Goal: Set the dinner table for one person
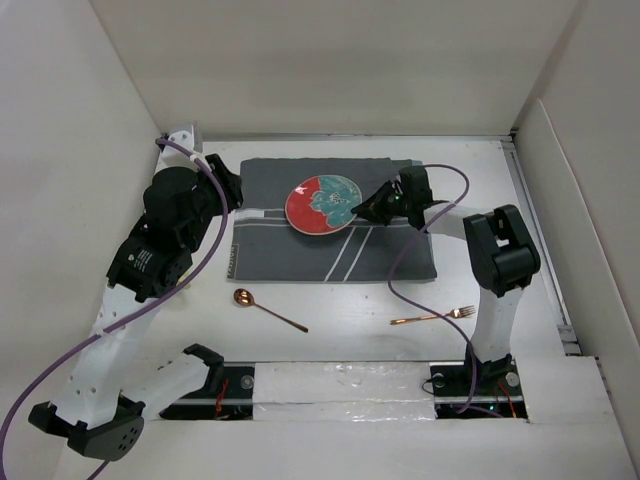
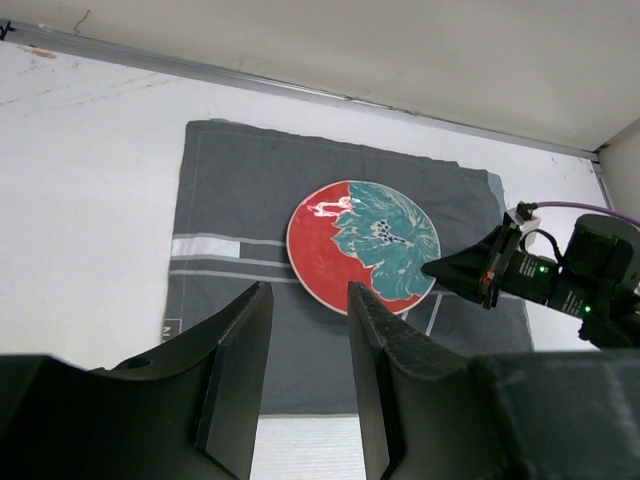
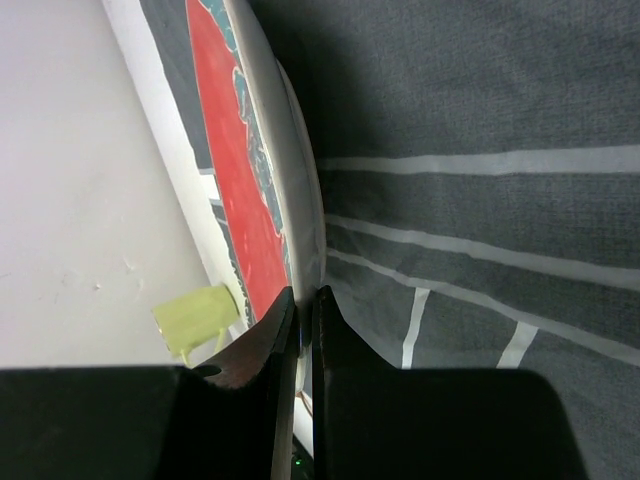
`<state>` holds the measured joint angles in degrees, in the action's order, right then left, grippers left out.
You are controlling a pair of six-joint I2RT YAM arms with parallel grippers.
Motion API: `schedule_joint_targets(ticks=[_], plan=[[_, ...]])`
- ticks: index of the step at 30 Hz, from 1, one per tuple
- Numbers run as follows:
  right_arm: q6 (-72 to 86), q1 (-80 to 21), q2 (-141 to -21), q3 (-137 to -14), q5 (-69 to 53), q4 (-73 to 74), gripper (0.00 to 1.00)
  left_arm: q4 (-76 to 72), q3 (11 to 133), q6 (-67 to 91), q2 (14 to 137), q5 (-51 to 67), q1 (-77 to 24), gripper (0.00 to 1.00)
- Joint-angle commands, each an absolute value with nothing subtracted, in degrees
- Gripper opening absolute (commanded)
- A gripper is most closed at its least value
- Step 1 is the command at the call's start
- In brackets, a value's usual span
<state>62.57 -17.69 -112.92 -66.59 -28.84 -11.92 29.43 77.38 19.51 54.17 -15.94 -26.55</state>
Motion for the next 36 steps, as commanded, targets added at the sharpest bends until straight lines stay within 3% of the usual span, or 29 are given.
schedule_joint_targets(ticks=[1,6,11,17,23,28,30,32,33,34,36], plan=[[63.72,-18.63,-110.65,-67.68,-32.08,-19.78,0.00,28.30,77.17,18.90,53.88,-16.87,-26.54,0.33],[61.79,-18.63,-111.18,-66.62,-29.89,-15.21,0.01,28.21,76.73,18.81,54.05,-16.87,-26.54,0.34],[59.51,-19.68,-111.36,-66.44,-27.95,-8.91,0.21,28.13,77.16,18.46,54.14,-17.14,-26.54,0.33],[56.70,-20.30,-110.57,-68.02,-23.47,-0.46,0.29,28.12,78.39,18.37,54.49,-16.88,-26.54,0.34],[52.21,-20.83,-106.54,-72.06,-15.83,10.70,0.57,28.12,81.46,16.96,55.19,-18.80,-26.54,0.34],[47.47,-20.21,-101.08,-73.12,-10.64,14.94,0.62,28.04,86.48,15.91,56.51,-20.47,-26.54,0.34],[44.22,-19.69,-97.50,-72.60,-9.24,16.34,0.54,28.12,89.55,15.91,57.21,-21.18,-26.54,0.34],[39.67,-19.69,-94.93,-72.16,-9.58,16.17,0.39,28.39,92.36,16.43,57.57,-21.27,-26.54,0.31],[38.07,-19.69,-92.92,-71.72,-12.54,15.65,0.15,28.65,93.24,16.78,57.83,-20.92,-26.54,0.27],[36.84,-19.69,-92.03,-70.76,-14.83,14.69,0.06,29.00,93.95,17.22,57.92,-20.57,-26.54,0.15],[34.11,-22.22,-90.80,-70.14,-20.62,11.26,0.00,30.40,95.01,19.07,57.92,-19.34,-26.54,0.01]])
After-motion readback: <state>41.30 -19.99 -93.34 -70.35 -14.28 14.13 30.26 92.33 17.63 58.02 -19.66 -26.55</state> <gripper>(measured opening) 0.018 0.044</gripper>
